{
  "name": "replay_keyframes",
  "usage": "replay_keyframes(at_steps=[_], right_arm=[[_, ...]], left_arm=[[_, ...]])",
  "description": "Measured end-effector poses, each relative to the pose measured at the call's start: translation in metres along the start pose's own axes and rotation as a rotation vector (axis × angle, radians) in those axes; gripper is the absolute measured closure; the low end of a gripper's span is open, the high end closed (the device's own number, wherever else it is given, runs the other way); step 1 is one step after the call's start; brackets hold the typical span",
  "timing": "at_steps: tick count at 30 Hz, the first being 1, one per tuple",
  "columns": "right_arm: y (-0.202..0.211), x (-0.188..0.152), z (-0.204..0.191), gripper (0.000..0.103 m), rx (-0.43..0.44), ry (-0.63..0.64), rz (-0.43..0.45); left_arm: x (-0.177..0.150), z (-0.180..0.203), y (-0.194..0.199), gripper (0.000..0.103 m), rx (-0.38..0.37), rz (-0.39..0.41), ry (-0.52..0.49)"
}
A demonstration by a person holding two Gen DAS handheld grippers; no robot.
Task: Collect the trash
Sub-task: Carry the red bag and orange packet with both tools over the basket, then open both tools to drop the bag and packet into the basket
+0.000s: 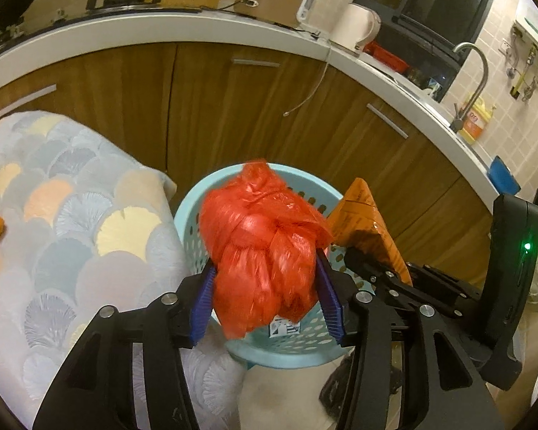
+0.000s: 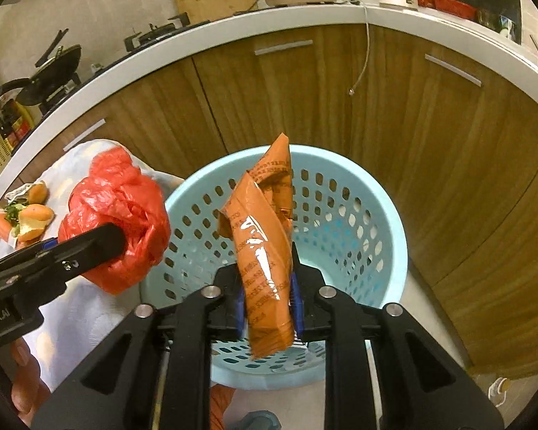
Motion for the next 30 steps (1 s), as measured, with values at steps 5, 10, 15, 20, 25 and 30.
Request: replay_keyframes(at_steps=[5, 10, 15, 20, 25, 30], right_arm=[[-0.001, -0.004, 0.005, 0.051, -0.020, -0.006, 0.001], [-0.001, -0.008, 0.007, 0.051, -0.021, -0.006, -0.007], [0.001, -0.008, 0.002, 0.031, -0.011, -0.008, -0.008], [0.007, -0.008, -0.006, 0.031, 0.013, -0.006, 0.003], [0.023, -0.005, -0.029, 0.031, 0.054, 0.021, 0.046], [0.046, -0.001, -0.087, 0.031, 0.092, 0.138, 0.122]], left_arm=[[-0.001, -0.004, 0.001, 0.043, 0.006, -0.002, 0.001], [0.000, -0.009, 0.009, 0.042, 0.005, 0.011, 0.007], [-0.001, -0.015, 0.024, 0.042, 0.004, 0.035, 0.017], [-0.004, -0.025, 0.044, 0.042, 0.002, 0.064, 0.031], [-0.009, -0.037, 0.072, 0.042, 0.018, 0.106, 0.035], [-0.017, -0.061, 0.113, 0.042, 0.055, 0.161, 0.057]])
Point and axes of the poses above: each gripper's, at about its wrist camera, not at the fingertips, and y roughly against the way its jaws point, z to its right, x to its top, the point moved 6 cm from there along -y, roughly the way its jaws point, and after that the axes turned 4 degrees about y, right-handed, at the moved point
